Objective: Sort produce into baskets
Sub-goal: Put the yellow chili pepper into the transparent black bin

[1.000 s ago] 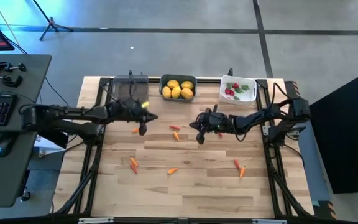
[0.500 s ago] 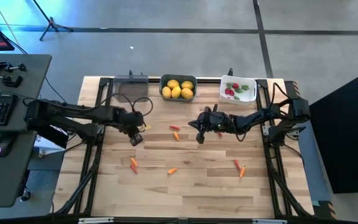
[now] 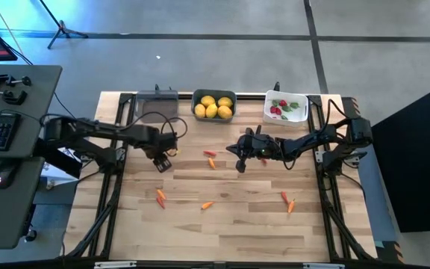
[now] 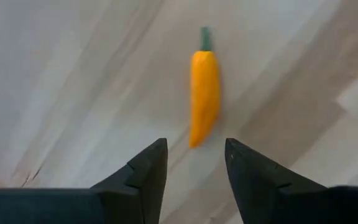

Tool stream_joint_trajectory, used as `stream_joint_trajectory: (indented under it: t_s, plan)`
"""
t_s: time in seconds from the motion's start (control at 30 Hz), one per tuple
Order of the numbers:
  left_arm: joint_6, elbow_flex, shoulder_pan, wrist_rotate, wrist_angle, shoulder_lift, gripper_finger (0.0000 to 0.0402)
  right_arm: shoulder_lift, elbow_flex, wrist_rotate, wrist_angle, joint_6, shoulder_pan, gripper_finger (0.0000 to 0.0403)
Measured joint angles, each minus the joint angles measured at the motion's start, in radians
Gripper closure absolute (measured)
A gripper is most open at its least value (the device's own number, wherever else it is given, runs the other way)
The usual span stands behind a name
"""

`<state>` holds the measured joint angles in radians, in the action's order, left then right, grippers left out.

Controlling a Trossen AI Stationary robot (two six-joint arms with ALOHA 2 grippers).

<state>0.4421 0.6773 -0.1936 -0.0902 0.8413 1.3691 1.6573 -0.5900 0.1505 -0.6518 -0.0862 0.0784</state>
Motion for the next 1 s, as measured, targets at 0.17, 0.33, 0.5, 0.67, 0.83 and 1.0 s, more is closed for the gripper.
stream_joint_trajectory:
  t_s: [0.17, 0.33, 0.5, 0.67, 0.83, 1.0]
  plan:
    - [-0.047, 0.000, -0.037, 0.004, -0.001, 0.058, 0.0255, 0.000, 0.000, 0.000, 0.000, 0.000, 0.000, 0.0402]
    - [-0.119, 0.000, -0.056, 0.033, -0.003, 0.091, 0.0282, 0.000, 0.000, 0.000, 0.000, 0.001, 0.000, 0.0402]
    - [-0.192, 0.000, -0.056, 0.044, -0.030, 0.101, 0.0331, 0.000, 0.000, 0.000, 0.000, -0.002, 0.000, 0.0402]
    - [-0.210, 0.000, -0.056, 0.045, -0.048, 0.093, 0.0391, 0.000, 0.000, 0.000, 0.000, 0.000, 0.000, 0.0402]
    - [-0.204, 0.001, -0.058, 0.034, -0.064, 0.039, 0.0396, 0.000, 0.000, 0.000, -0.003, 0.008, 0.003, 0.0402]
    - [-0.152, 0.062, -0.088, 0.034, -0.054, -0.005, 0.0400, 0.000, 0.000, 0.000, -0.003, 0.008, 0.009, 0.0402]
